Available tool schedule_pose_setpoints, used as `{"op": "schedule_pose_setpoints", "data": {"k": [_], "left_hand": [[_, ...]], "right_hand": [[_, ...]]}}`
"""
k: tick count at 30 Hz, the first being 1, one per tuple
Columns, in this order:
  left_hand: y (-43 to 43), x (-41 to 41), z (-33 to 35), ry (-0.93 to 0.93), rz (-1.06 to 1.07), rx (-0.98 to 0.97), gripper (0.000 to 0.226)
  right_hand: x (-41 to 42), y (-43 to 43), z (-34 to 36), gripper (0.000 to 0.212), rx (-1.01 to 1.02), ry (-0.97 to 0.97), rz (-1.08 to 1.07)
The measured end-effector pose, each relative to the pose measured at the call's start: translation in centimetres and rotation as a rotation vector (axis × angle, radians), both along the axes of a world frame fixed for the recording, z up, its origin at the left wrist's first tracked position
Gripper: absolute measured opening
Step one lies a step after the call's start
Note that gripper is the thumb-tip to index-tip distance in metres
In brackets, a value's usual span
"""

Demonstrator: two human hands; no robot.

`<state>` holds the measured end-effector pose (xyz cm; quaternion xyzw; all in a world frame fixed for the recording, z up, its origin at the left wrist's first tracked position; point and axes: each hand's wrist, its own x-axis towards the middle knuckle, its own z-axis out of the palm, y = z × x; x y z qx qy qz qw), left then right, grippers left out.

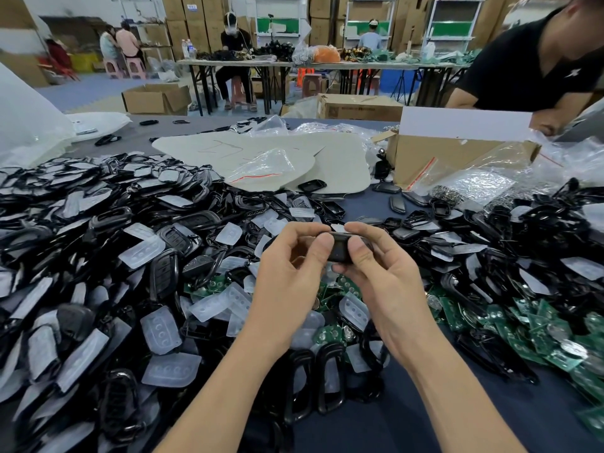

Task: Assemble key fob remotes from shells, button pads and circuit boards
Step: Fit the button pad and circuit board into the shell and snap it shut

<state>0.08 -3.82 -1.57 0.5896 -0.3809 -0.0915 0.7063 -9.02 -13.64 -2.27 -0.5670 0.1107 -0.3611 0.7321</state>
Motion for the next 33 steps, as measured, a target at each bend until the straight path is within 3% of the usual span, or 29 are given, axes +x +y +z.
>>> {"op": "schedule_pose_setpoints", "data": {"k": [4,7,8,11,13,19,28,33], "left_hand": [[-0.31,0.41,-0.17,0.267,-0.041,0.013,0.011],[-0.39,0.42,-0.03,0.422,-0.149,-0.005,0.018],[-0.3,0.39,-0.02,0.383,-0.17,-0.01,0.018],[-0.02,0.32,-0.26,-0.079,-0.077,0.092,0.013],[-0.14,0.2,-0.53,-0.28,-0.021,0.123,0.018],[0.04,0.18,-0.15,-0.201,0.083,-0.06,0.02],[0.07,0.05,-0.21,-0.306,0.147,-0.082,0.028],[-0.41,0.06,-0.76,-0.377,0.143,-0.031,0.026]], "right_hand": [[0.08,0.63,0.03,0.019,-0.167,0.079,-0.086],[0.18,0.92,0.16,0.022,-0.168,0.084,-0.117],[0.15,0.85,0.2,0.024,-0.15,0.083,-0.124],[-0.07,0.33,0.18,0.029,-0.08,0.066,-0.146],[-0.17,0.12,0.25,0.033,-0.037,0.06,-0.126],[-0.22,0.45,0.62,0.014,-0.056,-0.008,0.032],[-0.32,0.69,0.58,0.017,-0.12,-0.021,-0.045],[-0.12,0.59,0.42,0.016,0.026,-0.056,0.002]]}}
